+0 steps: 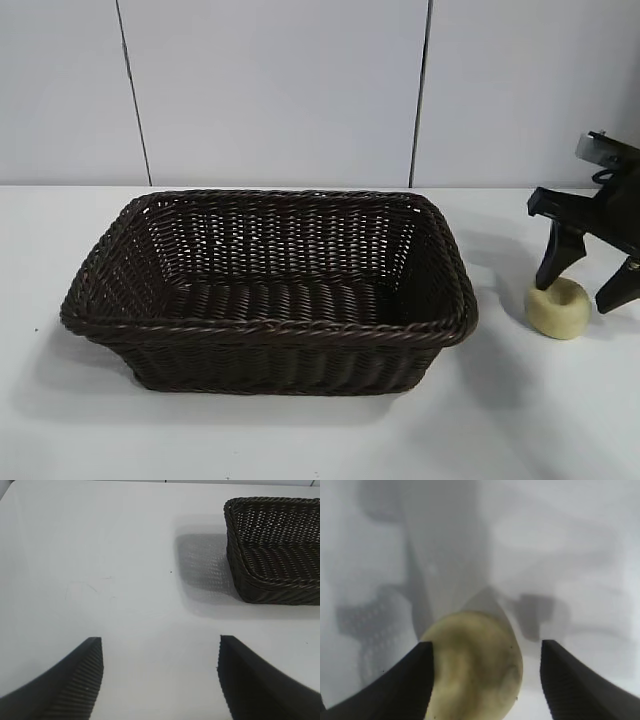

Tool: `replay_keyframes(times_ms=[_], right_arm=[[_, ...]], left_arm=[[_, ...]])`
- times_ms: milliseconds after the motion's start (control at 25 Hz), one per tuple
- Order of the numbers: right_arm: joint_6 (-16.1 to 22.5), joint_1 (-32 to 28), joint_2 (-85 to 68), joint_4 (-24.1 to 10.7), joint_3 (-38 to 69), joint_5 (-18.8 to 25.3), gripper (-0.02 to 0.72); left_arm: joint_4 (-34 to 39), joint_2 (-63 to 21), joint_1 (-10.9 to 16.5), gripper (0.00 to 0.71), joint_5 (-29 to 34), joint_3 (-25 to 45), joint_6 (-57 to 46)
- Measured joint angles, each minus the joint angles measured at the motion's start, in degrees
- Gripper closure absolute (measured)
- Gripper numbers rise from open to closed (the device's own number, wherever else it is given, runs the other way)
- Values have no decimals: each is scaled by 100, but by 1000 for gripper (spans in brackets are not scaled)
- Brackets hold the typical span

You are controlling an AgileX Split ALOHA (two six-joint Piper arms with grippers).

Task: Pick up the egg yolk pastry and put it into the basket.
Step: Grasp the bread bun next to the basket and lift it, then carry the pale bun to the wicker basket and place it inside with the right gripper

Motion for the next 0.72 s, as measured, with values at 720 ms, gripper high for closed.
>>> replay_keyframes(times_ms=[720], right_arm=[[-2,0,-501,5,-413,779,661]], left_arm=[[0,0,0,232,0,0,-5]])
